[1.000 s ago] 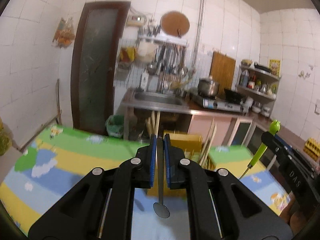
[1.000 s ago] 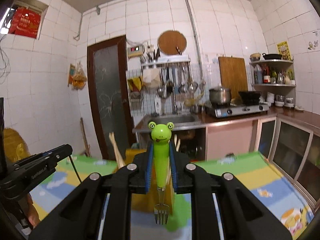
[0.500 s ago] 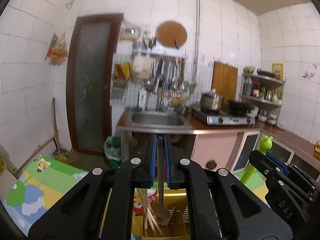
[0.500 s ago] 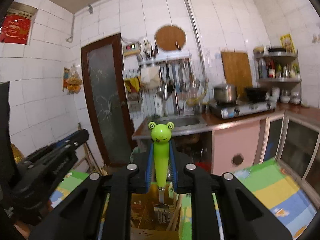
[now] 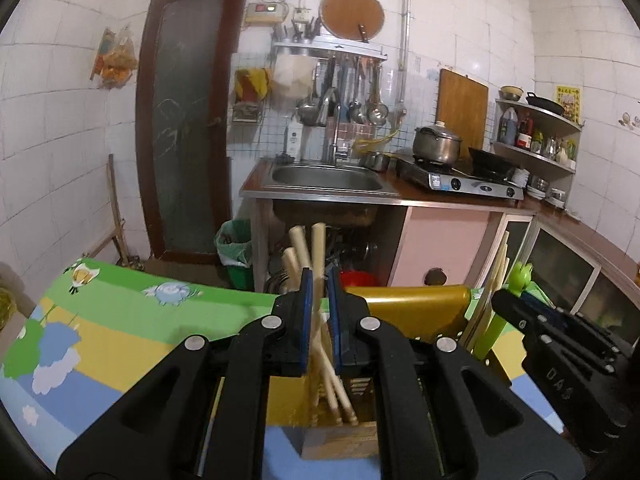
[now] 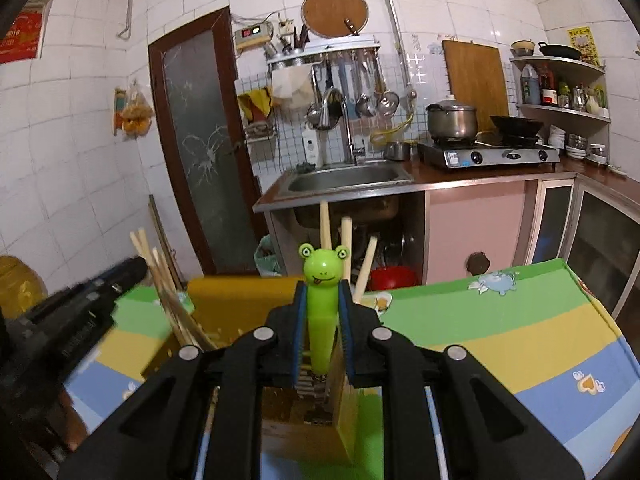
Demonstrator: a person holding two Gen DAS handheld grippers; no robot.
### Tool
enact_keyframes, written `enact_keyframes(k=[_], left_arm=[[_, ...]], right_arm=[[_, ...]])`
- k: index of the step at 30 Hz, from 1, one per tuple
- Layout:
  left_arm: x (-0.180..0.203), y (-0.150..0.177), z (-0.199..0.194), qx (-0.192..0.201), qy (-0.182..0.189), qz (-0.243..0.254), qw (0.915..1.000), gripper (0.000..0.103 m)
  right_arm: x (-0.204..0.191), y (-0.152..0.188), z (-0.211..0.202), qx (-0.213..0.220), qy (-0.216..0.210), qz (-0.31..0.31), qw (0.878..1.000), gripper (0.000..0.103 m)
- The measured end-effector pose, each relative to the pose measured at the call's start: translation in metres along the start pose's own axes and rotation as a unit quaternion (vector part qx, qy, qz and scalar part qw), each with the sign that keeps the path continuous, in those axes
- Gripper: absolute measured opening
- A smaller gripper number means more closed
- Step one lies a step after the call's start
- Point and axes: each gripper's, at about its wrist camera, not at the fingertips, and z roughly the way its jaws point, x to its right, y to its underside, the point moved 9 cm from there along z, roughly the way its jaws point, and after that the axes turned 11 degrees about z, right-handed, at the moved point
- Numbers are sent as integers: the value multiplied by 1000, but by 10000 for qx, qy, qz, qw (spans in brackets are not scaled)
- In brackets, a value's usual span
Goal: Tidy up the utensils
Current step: 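Open both grippers to release the utensils into the caddy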
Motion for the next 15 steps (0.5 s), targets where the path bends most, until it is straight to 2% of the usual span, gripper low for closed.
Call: enact_keyframes(k=[2, 3, 4, 5, 6, 7, 9, 12, 15], left_arm=[[-6, 3, -11, -59, -31, -70, 10000, 11], [-10, 2, -20, -52, -69, -94, 9999, 23], [-12, 1, -27, -21, -123, -107, 9999, 31], [-17, -1, -39, 65, -234, -139, 9996, 56], [-21, -2, -49, 143, -315, -165, 9993, 80], [-27, -4, -63, 294, -419, -209, 9985, 86], [-34, -4, -87, 458, -511, -214, 9974, 94], [-40, 6, -109, 330, -519, -208, 9979, 98], [-46, 21, -129, 327, -542, -219, 9978, 98]], right_arm=[[0, 4, -2, -59, 50, -100, 9999, 17], [1, 6, -4, -104, 78, -151, 9998, 19], [2, 6, -6, -97, 118, -191, 9997, 32], [2, 4, -11, -50, 156, -231, 9996, 43], [3, 0, -20, 82, 203, -274, 9994, 61], [2, -4, -28, 180, 230, -291, 9991, 63], [2, -11, -43, 280, 280, -355, 9986, 64], [3, -15, -72, 425, 328, -453, 9975, 80], [4, -8, -100, 550, 346, -546, 9964, 91]])
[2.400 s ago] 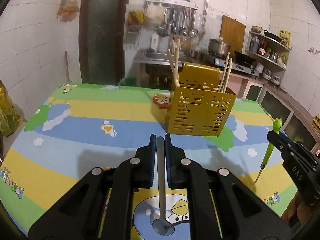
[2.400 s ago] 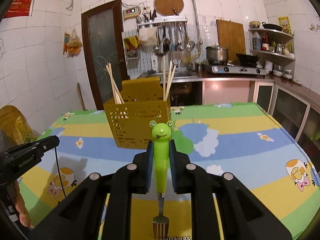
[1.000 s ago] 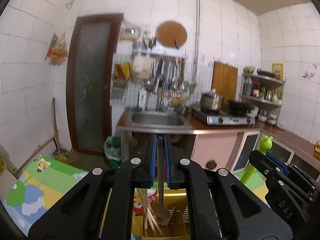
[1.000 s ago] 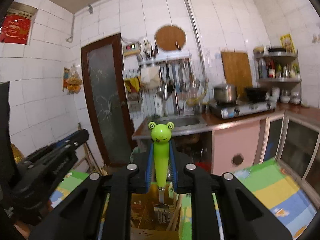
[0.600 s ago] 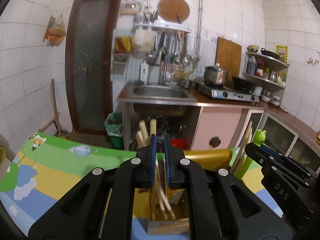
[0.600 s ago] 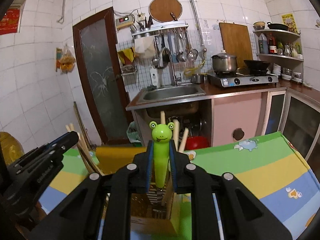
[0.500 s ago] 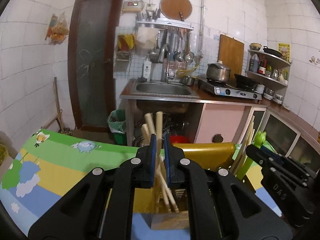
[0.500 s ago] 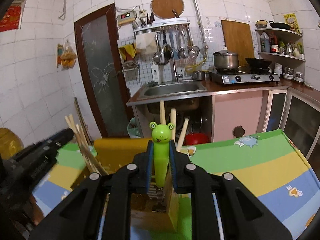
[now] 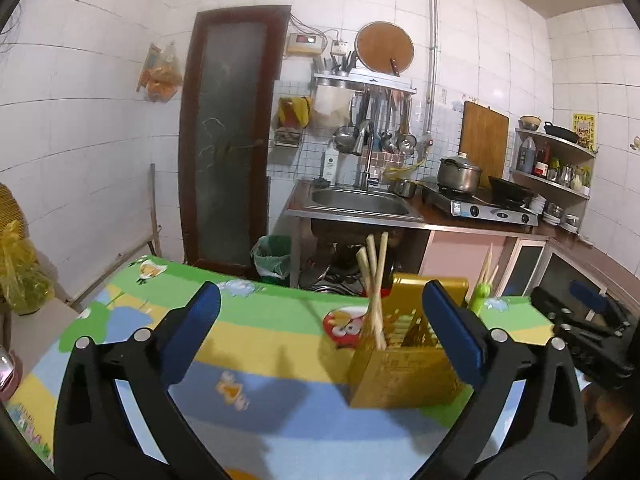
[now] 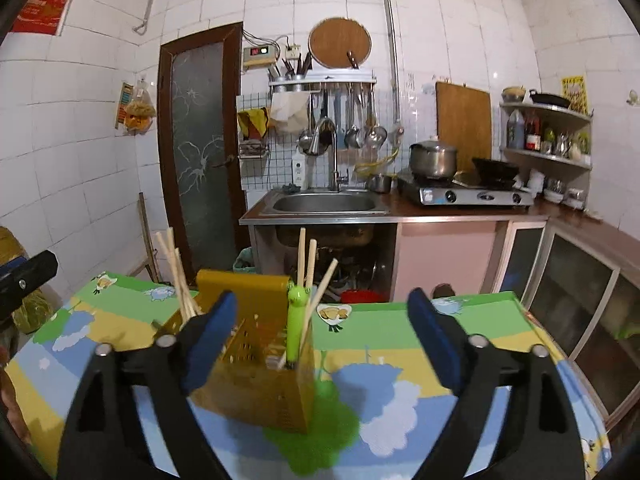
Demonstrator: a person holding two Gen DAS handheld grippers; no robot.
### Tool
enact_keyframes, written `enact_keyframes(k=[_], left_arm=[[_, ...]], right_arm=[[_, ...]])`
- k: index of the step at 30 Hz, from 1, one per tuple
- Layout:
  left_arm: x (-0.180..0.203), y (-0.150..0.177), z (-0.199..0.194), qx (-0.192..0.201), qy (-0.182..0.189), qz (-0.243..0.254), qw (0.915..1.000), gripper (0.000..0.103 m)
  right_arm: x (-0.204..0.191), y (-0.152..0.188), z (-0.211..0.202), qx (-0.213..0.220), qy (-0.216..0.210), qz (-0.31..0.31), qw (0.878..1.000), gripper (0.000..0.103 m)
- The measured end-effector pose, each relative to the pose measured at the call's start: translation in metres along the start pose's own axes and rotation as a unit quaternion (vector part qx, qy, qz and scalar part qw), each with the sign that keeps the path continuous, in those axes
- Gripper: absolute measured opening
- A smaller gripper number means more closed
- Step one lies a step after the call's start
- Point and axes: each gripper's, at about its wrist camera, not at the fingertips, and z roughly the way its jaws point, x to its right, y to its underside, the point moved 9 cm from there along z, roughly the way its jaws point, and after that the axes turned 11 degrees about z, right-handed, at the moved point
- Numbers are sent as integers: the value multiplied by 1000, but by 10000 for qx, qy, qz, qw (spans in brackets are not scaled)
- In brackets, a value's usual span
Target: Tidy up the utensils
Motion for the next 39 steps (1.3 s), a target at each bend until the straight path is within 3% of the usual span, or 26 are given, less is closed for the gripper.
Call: enact_keyframes(k=[6, 19, 28, 33, 39], left_arm=[[-6, 43, -25, -330, 194, -27, 9993, 98], [9, 117, -74, -554, 344, 192, 9977, 98], [6, 148, -94, -177, 204, 251, 9993, 98], [20, 154, -97, 74, 208, 632, 9978, 98], [29, 160, -98, 57, 330, 817, 9961, 98]], right_arm=[[5, 36, -38, -87, 132, -59, 9999, 98], [13, 118, -93, -407, 334, 80, 9986, 98], [2, 145, -126, -145, 281, 12, 9995, 98], [2, 154, -121, -38, 330, -69, 9994, 98], [7, 155, -124, 77, 316, 48, 9995, 98]])
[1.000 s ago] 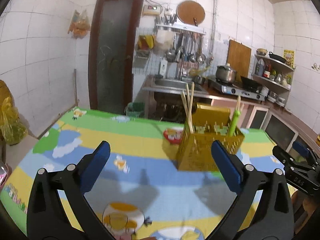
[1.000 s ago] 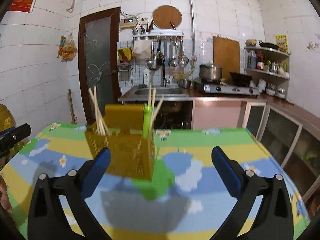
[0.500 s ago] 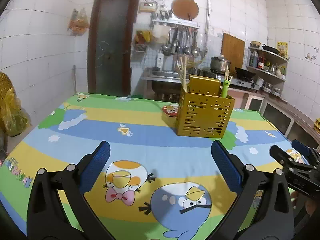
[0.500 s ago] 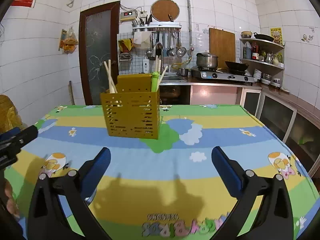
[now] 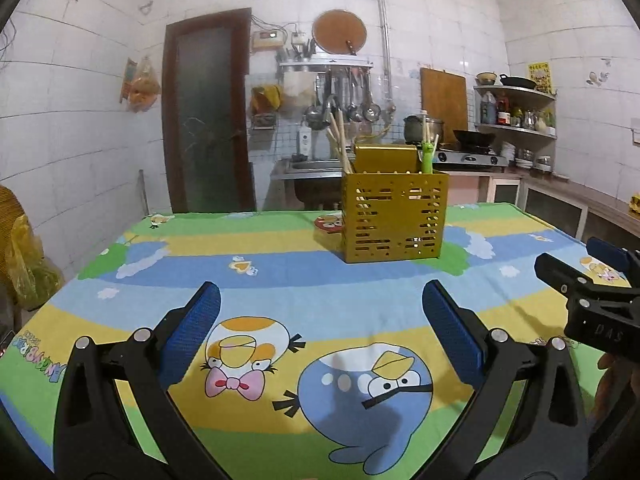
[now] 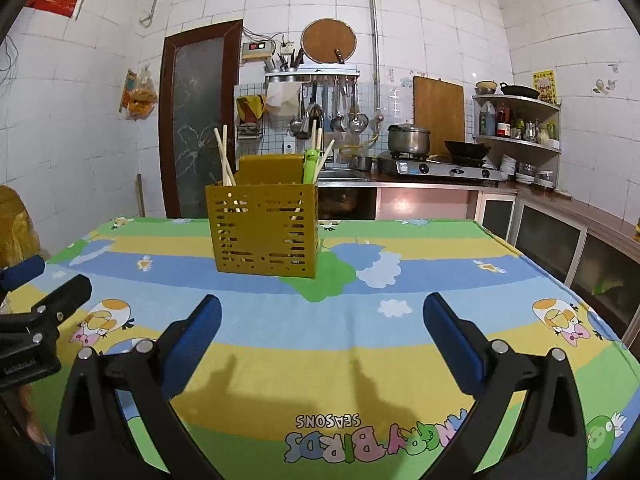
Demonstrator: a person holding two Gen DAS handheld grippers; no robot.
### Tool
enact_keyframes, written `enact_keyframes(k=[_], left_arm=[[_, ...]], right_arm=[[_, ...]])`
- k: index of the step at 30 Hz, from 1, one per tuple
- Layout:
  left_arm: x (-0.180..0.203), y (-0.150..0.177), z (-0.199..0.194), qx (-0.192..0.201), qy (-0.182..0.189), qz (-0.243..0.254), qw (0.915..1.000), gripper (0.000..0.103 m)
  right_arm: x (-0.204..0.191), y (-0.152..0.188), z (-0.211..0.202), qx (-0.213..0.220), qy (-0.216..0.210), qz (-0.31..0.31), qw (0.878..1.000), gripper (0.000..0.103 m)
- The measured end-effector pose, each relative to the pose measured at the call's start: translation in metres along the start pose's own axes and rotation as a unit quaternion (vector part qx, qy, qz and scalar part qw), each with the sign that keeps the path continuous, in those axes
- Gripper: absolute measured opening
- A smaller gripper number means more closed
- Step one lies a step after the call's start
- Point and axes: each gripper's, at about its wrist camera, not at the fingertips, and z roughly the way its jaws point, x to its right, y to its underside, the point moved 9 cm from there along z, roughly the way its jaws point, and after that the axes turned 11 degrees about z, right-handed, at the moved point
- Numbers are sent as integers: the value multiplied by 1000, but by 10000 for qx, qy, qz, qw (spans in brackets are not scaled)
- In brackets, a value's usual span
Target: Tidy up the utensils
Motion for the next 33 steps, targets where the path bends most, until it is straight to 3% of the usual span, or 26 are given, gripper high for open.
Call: enact_keyframes(k=[33], left_arm=[[-9, 4, -10, 170, 50, -238, 9996, 98]], right_arm=[[-2, -3, -8, 180, 20, -125, 9998, 98]])
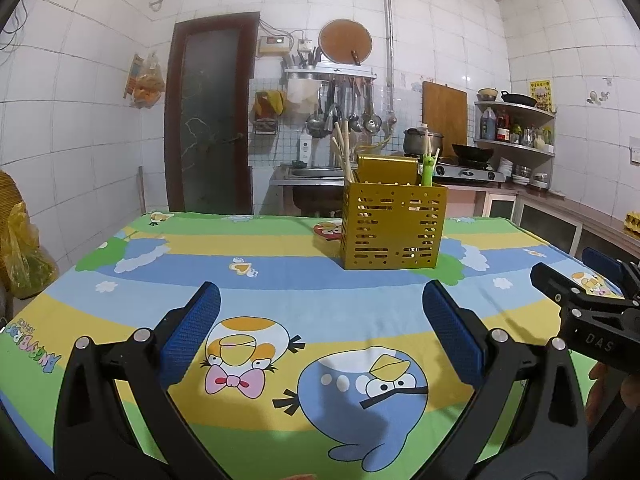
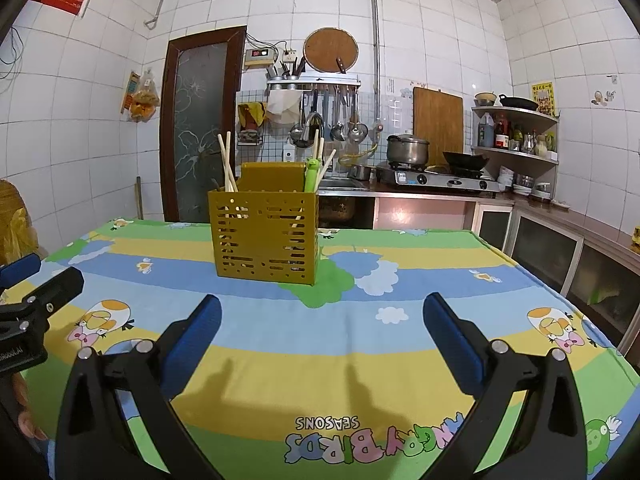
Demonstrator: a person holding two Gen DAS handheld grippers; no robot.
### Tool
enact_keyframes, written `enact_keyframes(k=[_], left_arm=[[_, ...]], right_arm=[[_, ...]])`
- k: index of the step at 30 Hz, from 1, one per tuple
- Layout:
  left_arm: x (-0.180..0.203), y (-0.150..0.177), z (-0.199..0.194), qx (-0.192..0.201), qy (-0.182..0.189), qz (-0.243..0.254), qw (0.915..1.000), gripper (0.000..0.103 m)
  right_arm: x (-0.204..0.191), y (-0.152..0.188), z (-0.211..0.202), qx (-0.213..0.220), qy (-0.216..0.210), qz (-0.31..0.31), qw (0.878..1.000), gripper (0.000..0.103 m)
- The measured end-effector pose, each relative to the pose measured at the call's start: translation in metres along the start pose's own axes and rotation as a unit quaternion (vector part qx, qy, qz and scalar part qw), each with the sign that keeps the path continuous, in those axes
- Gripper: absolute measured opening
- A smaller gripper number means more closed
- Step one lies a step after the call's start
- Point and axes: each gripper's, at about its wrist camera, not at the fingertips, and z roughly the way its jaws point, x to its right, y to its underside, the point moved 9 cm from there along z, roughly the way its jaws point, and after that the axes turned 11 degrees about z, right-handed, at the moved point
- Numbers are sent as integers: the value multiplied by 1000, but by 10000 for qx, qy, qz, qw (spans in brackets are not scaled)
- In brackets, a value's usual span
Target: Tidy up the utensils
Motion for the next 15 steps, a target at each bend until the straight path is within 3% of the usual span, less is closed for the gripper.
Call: enact_keyframes(k=[15], left_arm=[[0, 0, 0, -32, 35, -7, 10000, 98]], right_arm=[[5, -1, -2, 42, 81, 38, 10000, 99]])
